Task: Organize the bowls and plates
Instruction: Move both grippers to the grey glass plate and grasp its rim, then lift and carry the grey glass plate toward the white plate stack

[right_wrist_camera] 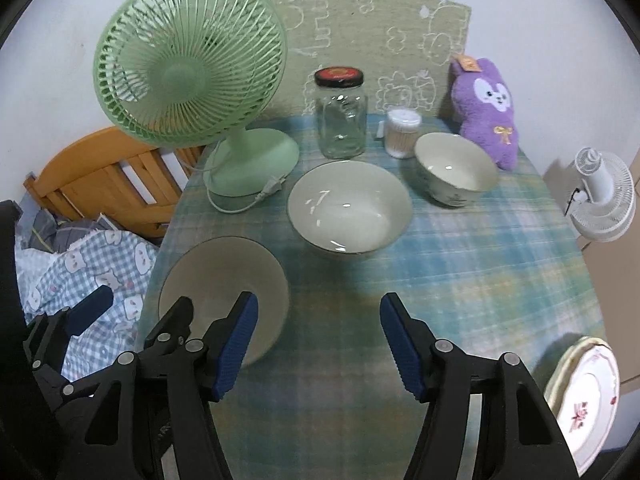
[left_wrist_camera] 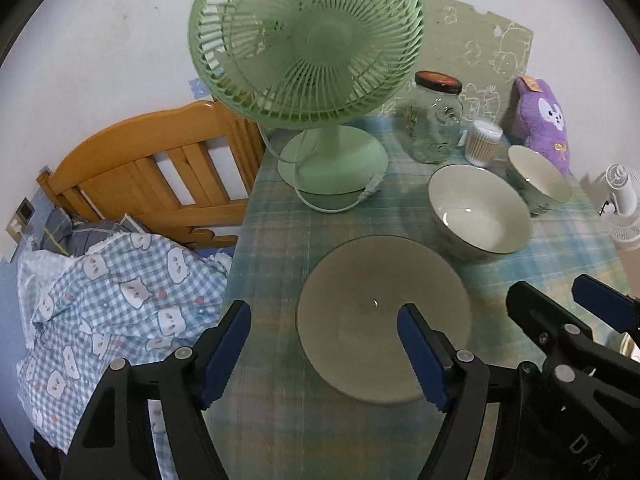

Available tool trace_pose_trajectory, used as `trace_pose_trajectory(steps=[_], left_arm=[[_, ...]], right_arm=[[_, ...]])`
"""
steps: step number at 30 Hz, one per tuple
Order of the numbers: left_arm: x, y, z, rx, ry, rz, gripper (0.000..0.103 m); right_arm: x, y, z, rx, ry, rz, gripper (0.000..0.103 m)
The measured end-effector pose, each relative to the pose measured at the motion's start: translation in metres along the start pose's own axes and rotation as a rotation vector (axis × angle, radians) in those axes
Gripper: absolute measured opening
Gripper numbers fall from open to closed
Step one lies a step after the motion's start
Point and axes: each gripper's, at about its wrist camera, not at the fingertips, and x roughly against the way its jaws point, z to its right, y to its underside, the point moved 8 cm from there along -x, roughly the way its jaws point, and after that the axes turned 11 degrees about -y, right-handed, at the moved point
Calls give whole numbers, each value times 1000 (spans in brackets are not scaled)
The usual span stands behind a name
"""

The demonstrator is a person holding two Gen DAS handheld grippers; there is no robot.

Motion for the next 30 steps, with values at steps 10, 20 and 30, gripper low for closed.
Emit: trace_pose_trajectory(steps=[10, 20, 30], left_arm=[[-46, 0, 6, -42, 48, -47, 56], [-63, 6, 10, -56, 44, -82, 38], [-61, 9, 9, -40, 76, -116, 36]], right_arm=[[-57, -2, -4, -11, 8, -56, 59], [-87, 5, -11, -36, -43, -103, 30], [-82, 8, -13, -35, -30, -123, 27]])
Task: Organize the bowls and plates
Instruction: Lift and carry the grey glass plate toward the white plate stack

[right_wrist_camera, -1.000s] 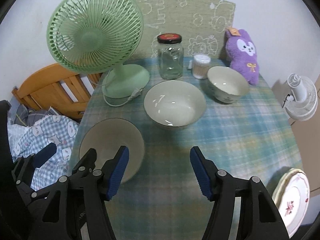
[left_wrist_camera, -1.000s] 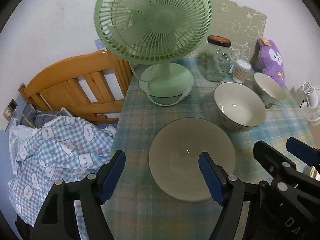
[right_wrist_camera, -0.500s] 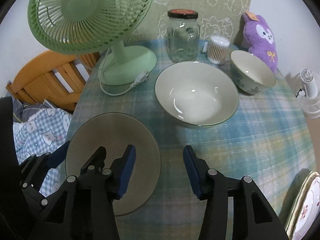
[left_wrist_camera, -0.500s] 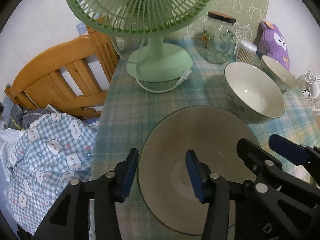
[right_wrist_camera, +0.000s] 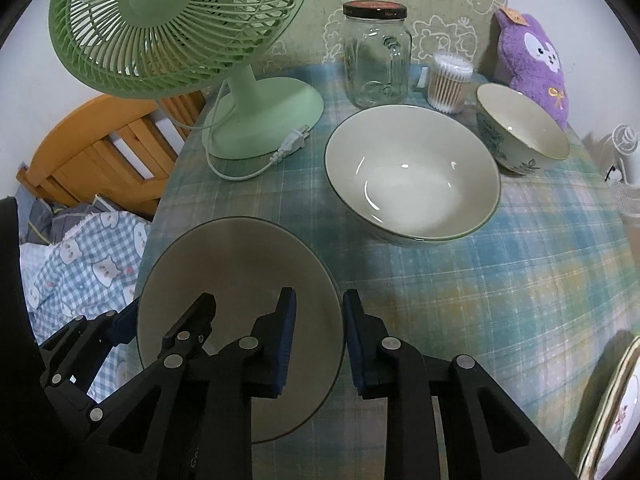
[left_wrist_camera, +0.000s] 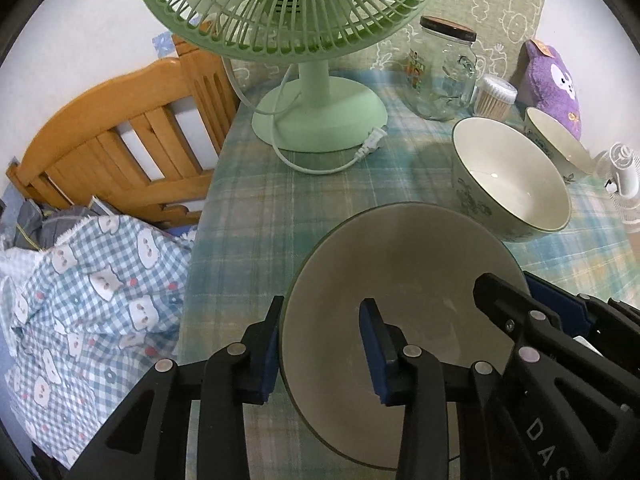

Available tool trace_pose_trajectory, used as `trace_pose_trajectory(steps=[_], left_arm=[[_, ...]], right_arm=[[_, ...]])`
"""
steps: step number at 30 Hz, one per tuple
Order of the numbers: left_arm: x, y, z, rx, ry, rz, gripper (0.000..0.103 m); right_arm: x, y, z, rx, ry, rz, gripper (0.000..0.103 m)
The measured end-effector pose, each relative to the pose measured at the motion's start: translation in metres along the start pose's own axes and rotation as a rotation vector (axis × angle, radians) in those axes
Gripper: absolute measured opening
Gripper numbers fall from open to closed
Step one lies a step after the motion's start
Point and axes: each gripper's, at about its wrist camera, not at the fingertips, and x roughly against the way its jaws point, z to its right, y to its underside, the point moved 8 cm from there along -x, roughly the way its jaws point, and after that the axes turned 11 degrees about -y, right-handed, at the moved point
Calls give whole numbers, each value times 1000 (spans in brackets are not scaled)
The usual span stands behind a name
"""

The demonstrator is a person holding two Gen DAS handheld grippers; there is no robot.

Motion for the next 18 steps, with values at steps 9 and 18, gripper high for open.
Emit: trace_pose_trajectory(steps=[9, 18], left_arm=[[22, 7, 13, 4, 25, 3, 36], [53, 20, 40, -21, 54, 18, 36]], right_arm=[[22, 7, 8, -8, 27, 6, 27], [58, 25, 31, -35, 56, 21, 27]])
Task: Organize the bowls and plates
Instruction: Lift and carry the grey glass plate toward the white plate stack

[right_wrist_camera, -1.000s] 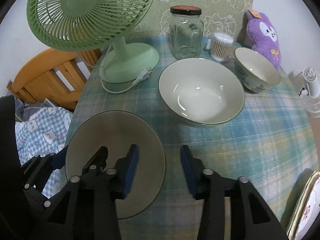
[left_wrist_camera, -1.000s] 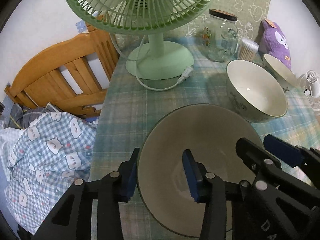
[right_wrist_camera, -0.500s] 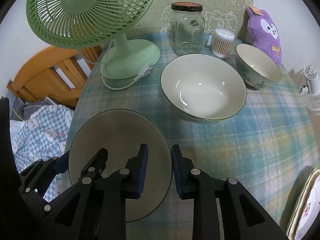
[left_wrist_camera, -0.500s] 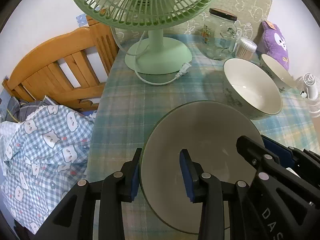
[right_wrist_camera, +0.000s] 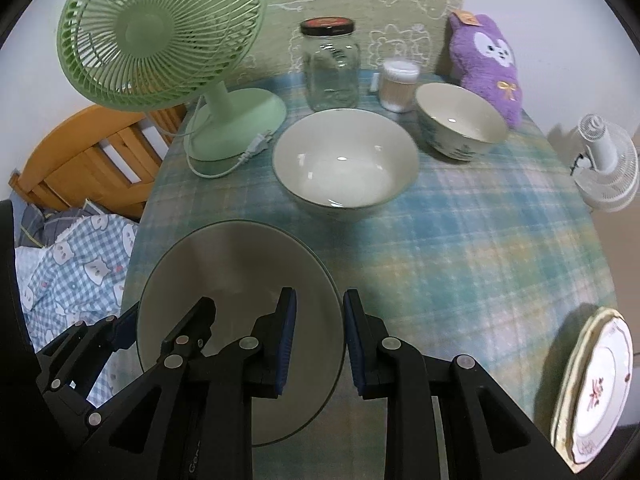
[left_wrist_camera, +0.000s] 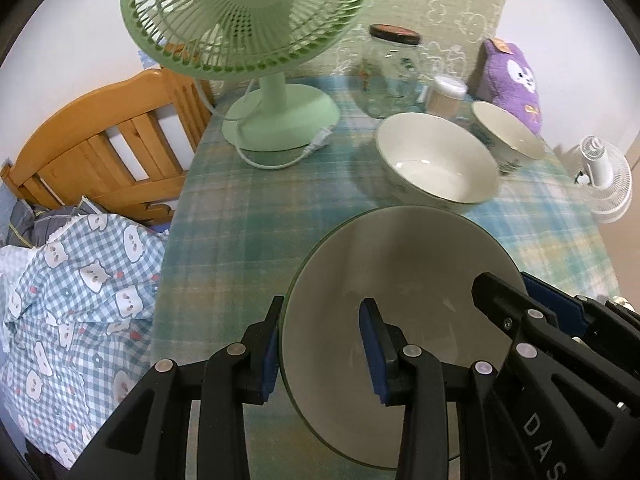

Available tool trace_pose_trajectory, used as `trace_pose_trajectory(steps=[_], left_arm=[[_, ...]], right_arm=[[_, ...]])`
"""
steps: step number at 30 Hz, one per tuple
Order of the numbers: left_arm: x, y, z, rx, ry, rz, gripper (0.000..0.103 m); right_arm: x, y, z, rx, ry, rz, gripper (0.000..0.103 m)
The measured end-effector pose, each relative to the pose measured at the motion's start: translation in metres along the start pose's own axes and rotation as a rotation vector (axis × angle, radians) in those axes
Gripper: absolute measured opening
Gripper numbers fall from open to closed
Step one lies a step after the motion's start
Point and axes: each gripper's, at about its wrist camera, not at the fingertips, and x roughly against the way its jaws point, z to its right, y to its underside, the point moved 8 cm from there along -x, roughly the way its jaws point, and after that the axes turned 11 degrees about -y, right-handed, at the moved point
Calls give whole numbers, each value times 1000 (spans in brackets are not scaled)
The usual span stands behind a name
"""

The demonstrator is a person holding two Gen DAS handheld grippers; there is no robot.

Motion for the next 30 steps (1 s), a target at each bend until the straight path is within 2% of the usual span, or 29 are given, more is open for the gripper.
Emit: trace_pose_trajectory(steps=[19, 30], left_arm=[[56, 46, 87, -39, 23, 18, 36], [67, 78, 130, -33, 24, -10, 36]], right_arm=[[72, 53, 84, -49, 21, 32, 27], [87, 86, 132, -59, 25, 1, 27]])
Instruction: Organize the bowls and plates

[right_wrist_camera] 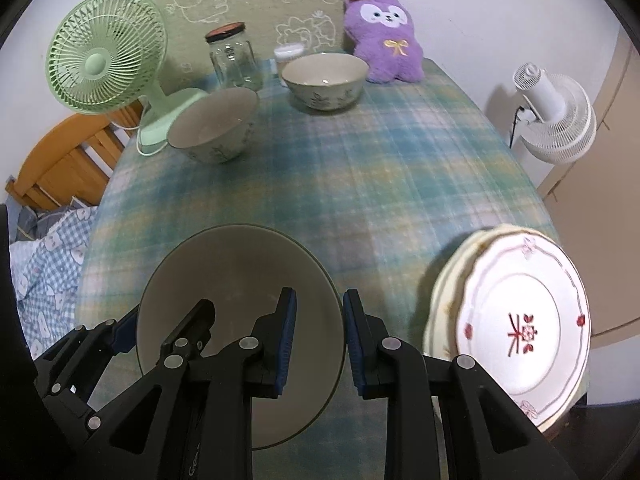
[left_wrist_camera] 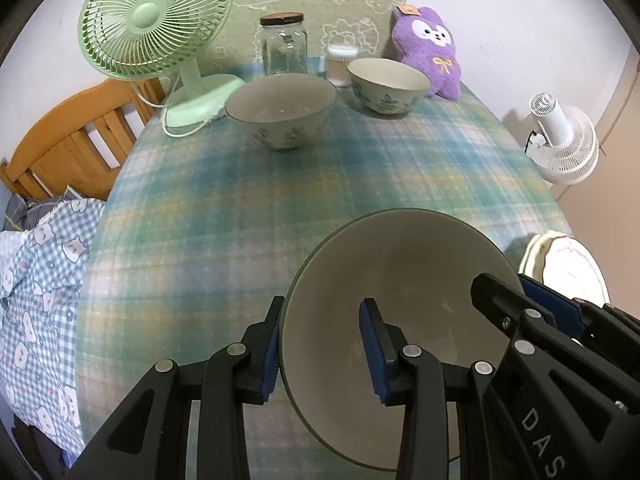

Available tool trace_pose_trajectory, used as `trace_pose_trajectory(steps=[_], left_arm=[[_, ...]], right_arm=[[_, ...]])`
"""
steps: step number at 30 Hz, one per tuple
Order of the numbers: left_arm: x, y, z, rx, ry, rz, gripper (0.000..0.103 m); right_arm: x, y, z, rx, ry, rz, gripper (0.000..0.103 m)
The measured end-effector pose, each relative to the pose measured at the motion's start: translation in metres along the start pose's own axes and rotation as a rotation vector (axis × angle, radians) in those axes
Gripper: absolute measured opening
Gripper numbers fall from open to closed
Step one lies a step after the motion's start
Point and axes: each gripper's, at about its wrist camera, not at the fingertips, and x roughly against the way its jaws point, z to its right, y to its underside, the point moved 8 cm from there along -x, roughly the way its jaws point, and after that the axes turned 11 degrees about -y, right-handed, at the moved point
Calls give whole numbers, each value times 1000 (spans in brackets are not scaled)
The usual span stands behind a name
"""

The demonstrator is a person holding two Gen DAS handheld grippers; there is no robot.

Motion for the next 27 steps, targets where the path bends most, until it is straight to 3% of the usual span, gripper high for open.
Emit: trace_pose_trajectory(steps=[13, 21, 24, 27], left_arm=[[-8, 30, 22, 26, -9, -62, 36], [-8, 31, 23, 27, -12, -58, 36], [-6, 30, 22, 16, -31, -38, 39], [-2, 29, 21, -14, -61, -18, 48]], right_arm=[[-3, 26, 26, 20, -4, -54, 27], [-9, 30, 28, 26, -7, -67, 28], [-10, 30, 28, 18, -7, -69, 28], [-9, 29, 27, 57, -1, -67, 30]])
